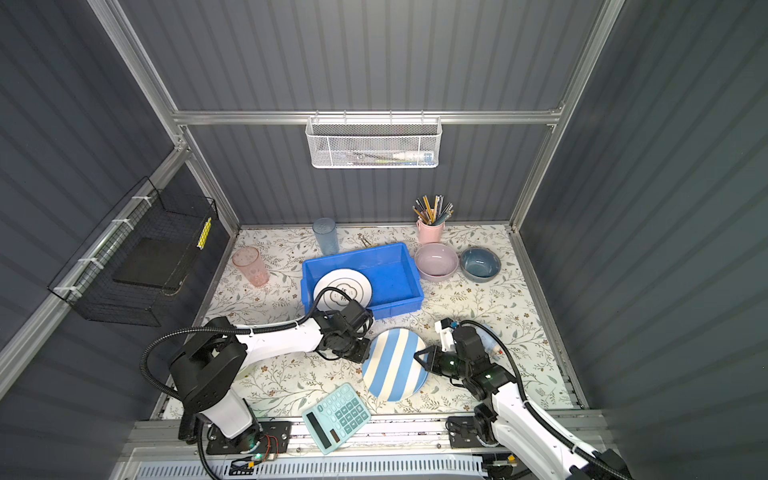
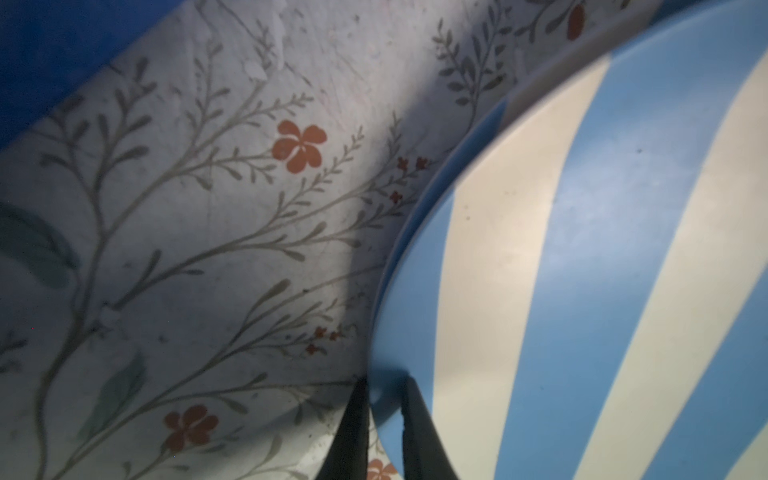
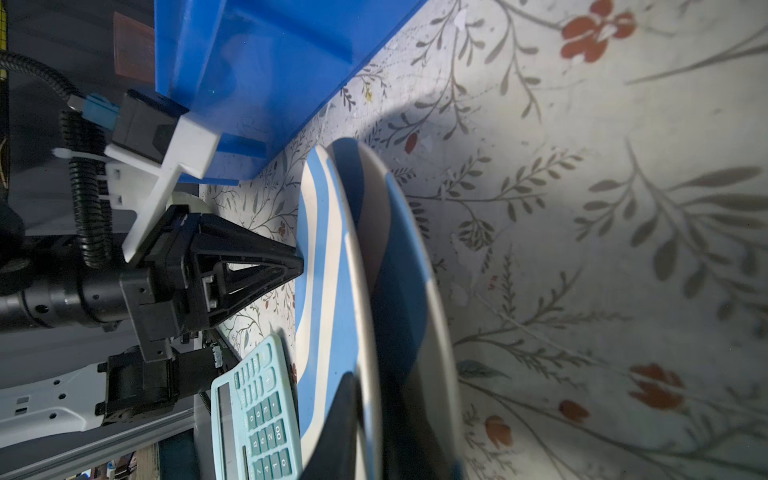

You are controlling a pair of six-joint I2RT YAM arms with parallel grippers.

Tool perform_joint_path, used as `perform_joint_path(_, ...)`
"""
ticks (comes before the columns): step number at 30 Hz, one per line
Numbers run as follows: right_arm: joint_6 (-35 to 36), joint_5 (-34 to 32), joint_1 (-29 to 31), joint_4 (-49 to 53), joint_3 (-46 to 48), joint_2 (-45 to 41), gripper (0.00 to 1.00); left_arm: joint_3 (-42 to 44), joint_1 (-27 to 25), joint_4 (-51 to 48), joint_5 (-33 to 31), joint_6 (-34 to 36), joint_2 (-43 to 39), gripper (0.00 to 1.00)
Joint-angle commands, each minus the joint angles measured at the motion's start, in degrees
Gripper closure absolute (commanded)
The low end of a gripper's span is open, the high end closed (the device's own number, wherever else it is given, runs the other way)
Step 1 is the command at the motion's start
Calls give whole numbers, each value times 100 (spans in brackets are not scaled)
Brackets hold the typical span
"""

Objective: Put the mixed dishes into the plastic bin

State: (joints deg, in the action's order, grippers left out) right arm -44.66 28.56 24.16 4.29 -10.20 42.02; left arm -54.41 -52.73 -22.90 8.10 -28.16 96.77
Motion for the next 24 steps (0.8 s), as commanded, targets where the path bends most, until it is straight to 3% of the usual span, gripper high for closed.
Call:
perform_joint_path(1,277,1,-27,377,-113,-22,95,-219,-56,-175,5,-76,-135,83)
perform_joint_path(15,572,70,-289,986,-402,-199,99,-1011,-53,-1265,-531,-179,-604,71)
perform_joint_path(18,595,149,-307,994,-452,-218,100,-1175,-51,-1624,-853,-217,-668,66)
perform_joint_path(21,633,289,-327,969,-524,-238,100,-1331,-12,-1953,-1129,-233,-736,54)
perform_joint_path(24,718,315,-337,1078,-646,-204,100,-1413,132,-2175,-1261,-259,-859,51)
